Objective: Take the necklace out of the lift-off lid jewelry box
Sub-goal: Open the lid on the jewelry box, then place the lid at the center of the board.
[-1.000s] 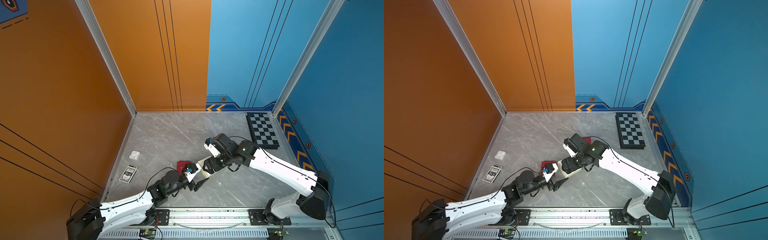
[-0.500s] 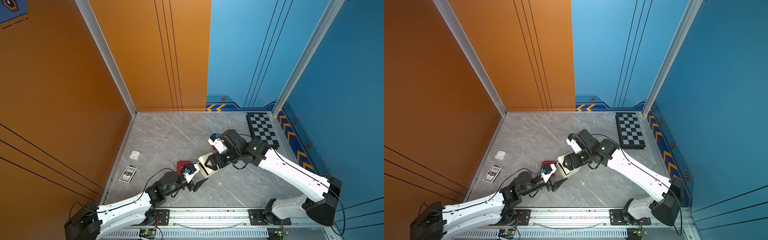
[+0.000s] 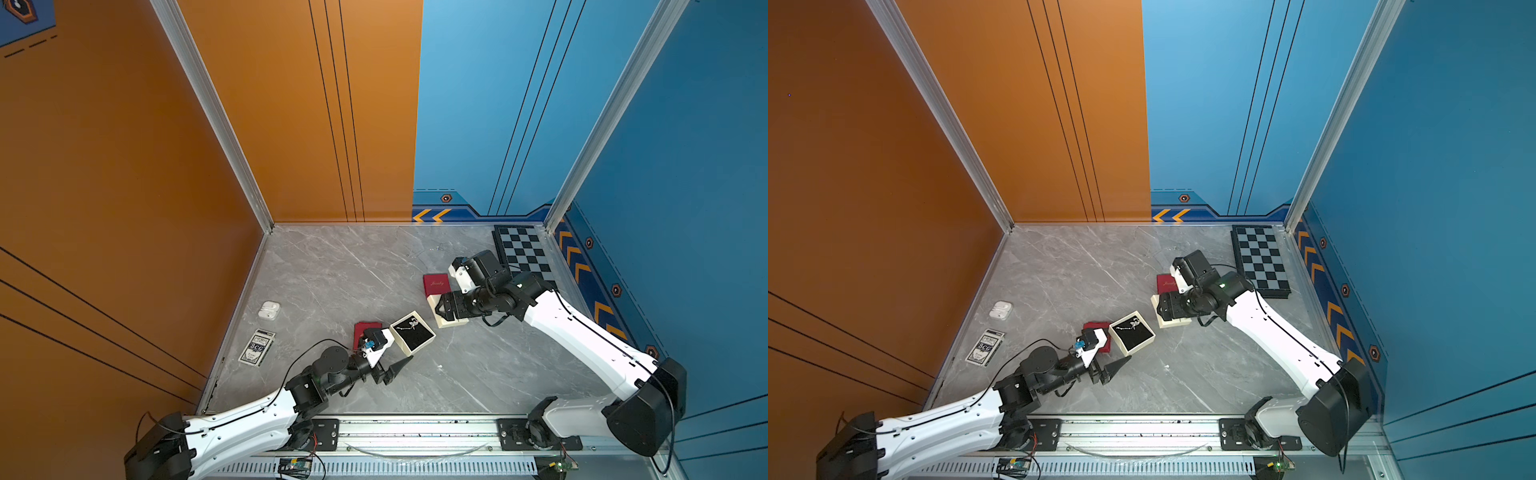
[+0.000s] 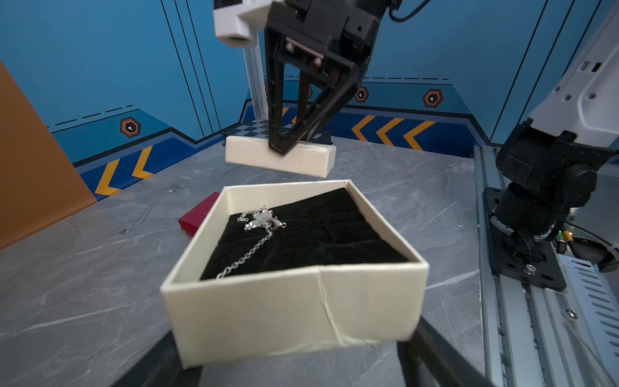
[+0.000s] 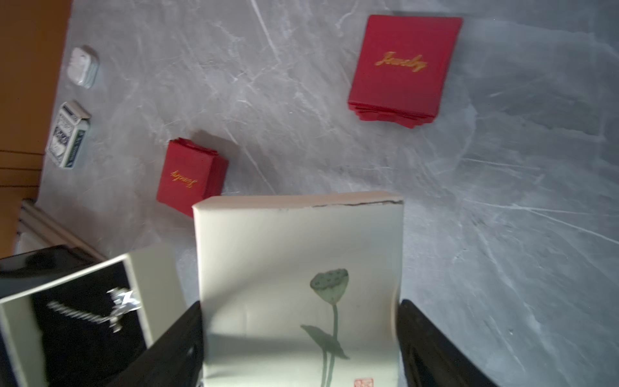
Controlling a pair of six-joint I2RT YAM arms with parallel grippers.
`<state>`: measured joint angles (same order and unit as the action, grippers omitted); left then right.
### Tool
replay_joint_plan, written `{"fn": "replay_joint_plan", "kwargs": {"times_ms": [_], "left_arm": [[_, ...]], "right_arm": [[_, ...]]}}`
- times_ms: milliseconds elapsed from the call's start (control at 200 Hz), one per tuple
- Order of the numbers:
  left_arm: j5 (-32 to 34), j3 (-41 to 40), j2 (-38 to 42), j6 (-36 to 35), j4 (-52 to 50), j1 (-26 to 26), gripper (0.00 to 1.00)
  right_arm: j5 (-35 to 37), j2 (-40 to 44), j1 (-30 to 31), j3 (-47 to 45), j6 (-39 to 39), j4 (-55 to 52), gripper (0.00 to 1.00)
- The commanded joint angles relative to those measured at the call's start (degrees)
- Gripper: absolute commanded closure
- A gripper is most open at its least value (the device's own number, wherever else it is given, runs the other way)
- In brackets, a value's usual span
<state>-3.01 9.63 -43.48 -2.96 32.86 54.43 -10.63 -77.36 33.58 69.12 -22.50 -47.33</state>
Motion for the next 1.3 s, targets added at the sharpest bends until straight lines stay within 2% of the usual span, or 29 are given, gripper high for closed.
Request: {"fn": "replay_joint_plan", "kwargs": {"times_ms": [0, 150, 531, 701, 921, 1111, 1296], "left_arm": [[1.29, -0.73, 0.75, 0.98, -0.62, -0.25, 0.31], [1.14, -0.44, 0.20, 1.02, -0.69, -0.23, 0.31], [1.32, -0.48, 0.20, 1.07, -0.69, -0.26, 0.31], [1.31, -0.48, 0.51, 1.12, -0.72, -0.28, 0.30], [0.67, -0.46, 0.48, 1.27, -0.65, -0.29, 0.30], [0.63, -0.43, 0.60, 1.30, -0.69, -0.23, 0.30], [1.02, -0.60, 0.77, 1.39, -0.65, -0.28, 0.30]], "right_arm": [[4.36, -0.14, -1.78, -3.57, -1.64, 2.10, 0.20], [9.13, -3.17, -1.99, -7.99, -3.36, 4.87, 0.20], [13.63, -9.88, 1.49, -14.89, -7.79, 13.76, 0.20], [15.36, -13.91, 3.34, -14.39, -8.95, 14.49, 0.19], [17.42, -17.15, 5.41, -13.16, -10.06, 14.46, 0.13], [17.87, -16.95, 5.81, -12.21, -9.98, 13.85, 0.06], [19.18, -14.92, 5.29, -11.34, -8.81, 11.36, 0.04]]}}
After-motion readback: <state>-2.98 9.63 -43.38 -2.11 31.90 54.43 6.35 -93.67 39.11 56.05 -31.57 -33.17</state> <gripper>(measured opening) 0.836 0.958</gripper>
